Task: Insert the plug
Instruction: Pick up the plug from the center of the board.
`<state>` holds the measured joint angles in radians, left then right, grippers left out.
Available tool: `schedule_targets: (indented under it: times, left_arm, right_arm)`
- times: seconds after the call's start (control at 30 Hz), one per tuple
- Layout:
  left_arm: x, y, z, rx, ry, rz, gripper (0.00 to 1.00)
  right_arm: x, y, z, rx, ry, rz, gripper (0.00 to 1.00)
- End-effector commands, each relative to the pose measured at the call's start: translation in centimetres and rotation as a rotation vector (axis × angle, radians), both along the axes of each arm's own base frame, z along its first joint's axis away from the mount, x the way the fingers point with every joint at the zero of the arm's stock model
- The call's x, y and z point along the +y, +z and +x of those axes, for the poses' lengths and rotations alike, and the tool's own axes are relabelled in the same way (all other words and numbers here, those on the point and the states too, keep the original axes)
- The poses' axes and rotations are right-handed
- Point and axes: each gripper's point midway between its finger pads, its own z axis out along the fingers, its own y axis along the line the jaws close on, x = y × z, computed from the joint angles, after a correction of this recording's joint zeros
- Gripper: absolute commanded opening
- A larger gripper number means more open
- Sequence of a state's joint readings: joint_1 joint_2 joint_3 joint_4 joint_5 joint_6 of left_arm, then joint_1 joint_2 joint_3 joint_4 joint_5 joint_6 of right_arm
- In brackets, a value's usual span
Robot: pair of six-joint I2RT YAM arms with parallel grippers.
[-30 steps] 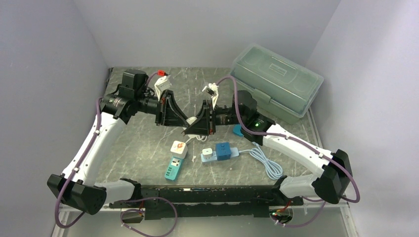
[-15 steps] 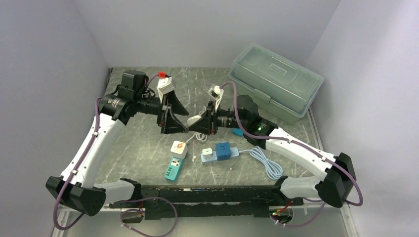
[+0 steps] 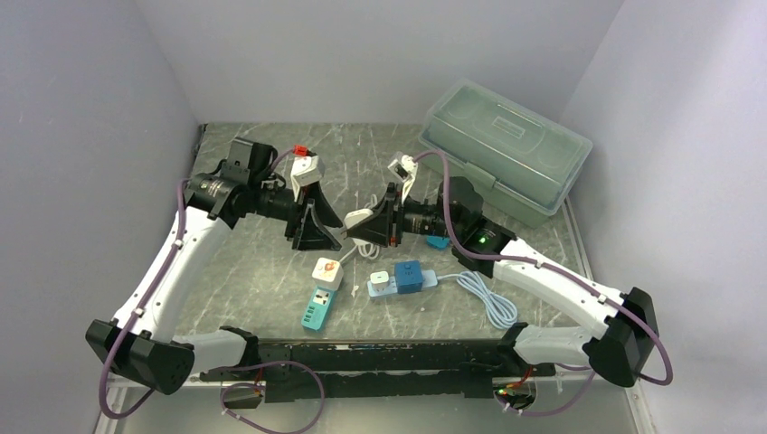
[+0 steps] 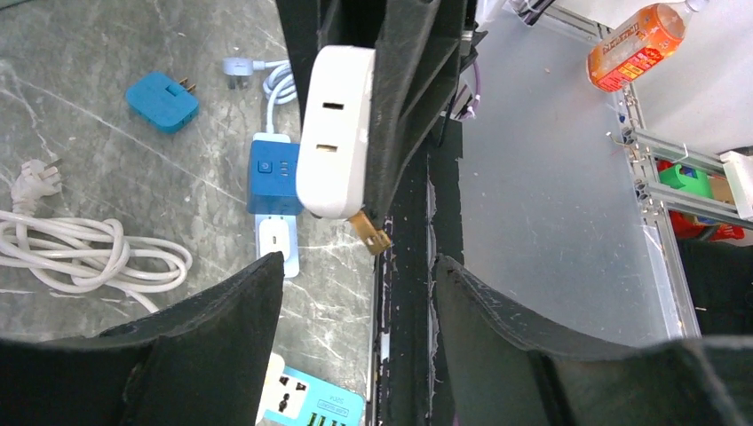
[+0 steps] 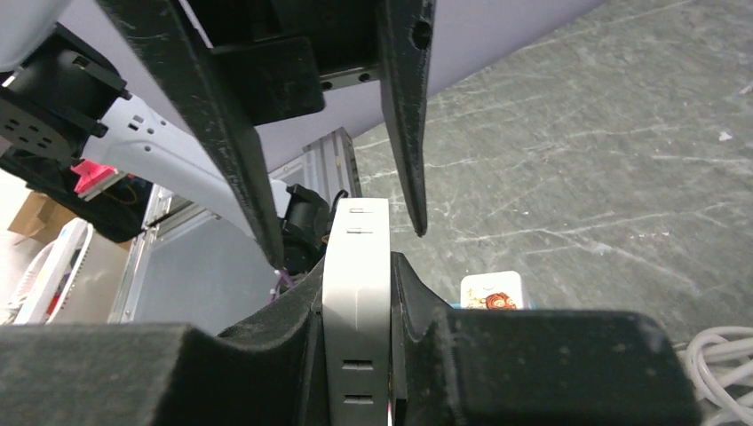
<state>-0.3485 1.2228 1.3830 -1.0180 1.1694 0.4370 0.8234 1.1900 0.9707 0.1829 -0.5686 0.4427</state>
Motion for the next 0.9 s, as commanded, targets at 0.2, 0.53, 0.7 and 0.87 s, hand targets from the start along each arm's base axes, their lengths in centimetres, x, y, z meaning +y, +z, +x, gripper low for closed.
schedule_targets:
  times: [0.2, 0.53, 0.7, 0.87]
  left_arm:
    - [-0.6, 1.4, -0.3, 0.005, -0.035, -0.063, 0.67]
    - [-1.0, 1.6, -0.1, 0.006, -0.046, -0.079, 0.56]
    - [-0.9, 1.4, -0.2, 0.001, -0.061, -0.071, 0.4]
    - [-0.7, 1.6, -0.7, -0.014, -0.073, -0.07, 0.26]
  right_arm:
    - [0.3, 3.8, -1.2, -0.072, 0.054, 0.097, 0.0]
    - [1.2, 4.4, -2.0, -0.082, 0.094, 0.11, 0.0]
    - [0.9, 4.6, -2.5, -0.09, 0.103, 0.117, 0.0]
    - [0.6, 4.4, -2.5, -0.1, 0.095, 0.102, 0.0]
